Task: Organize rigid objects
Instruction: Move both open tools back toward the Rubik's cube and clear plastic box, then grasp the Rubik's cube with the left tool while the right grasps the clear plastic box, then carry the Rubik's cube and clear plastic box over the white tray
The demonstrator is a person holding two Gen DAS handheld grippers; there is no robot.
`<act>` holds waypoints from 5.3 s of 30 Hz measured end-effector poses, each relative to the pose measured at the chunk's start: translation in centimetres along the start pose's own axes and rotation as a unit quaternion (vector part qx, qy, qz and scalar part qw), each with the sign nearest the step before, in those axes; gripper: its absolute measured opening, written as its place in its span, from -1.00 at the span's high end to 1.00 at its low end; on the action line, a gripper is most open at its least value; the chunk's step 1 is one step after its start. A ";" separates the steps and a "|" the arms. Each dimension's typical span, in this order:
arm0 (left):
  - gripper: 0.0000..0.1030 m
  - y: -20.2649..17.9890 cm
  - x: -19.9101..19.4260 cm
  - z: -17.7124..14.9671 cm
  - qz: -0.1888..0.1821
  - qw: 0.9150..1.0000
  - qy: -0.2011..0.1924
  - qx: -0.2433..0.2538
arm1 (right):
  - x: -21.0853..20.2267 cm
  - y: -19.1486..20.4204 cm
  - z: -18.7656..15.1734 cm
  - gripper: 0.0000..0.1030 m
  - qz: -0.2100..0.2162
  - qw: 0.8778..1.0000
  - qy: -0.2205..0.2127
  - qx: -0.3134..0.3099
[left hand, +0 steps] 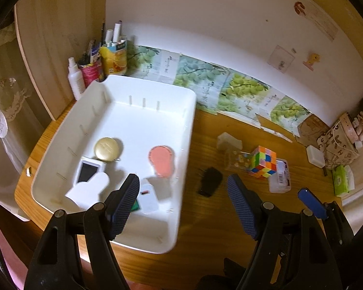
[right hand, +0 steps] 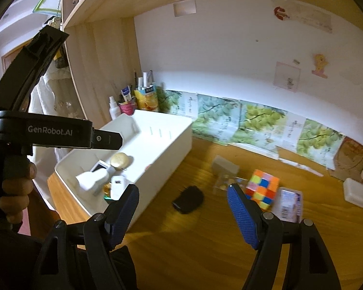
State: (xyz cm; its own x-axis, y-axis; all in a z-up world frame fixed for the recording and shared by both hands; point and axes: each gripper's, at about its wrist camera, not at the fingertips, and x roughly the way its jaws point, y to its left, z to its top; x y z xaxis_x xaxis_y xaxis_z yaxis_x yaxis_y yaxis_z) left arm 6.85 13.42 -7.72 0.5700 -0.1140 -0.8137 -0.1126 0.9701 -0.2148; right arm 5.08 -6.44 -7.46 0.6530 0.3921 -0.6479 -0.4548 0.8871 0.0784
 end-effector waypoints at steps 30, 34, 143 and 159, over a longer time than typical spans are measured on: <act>-0.52 -11.3 5.7 -3.1 -0.014 0.994 0.107 0.002 | -1.7 -10.4 -3.9 -0.55 -0.036 0.997 0.050 -0.039; -0.52 -12.3 6.4 -2.8 -0.013 0.993 0.117 0.006 | -0.9 -11.4 -3.9 -0.55 -0.029 0.997 0.056 -0.037; -0.17 -15.3 9.5 1.2 -0.020 0.993 0.085 0.074 | 3.6 -16.1 -4.6 -0.20 -0.020 0.993 0.107 0.036; -0.17 -9.0 5.5 -0.5 -0.007 0.999 0.034 0.035 | 2.0 -10.8 -3.6 -0.19 0.008 0.994 0.104 -0.038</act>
State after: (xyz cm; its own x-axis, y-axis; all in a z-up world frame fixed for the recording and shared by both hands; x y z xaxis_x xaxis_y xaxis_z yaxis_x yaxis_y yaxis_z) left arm 10.57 4.01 -10.49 0.5136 -0.1393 -0.8466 -0.0461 0.9808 -0.1893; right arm 9.18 -16.14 -12.35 0.5095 0.3406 -0.7902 -0.5138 0.8571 0.0381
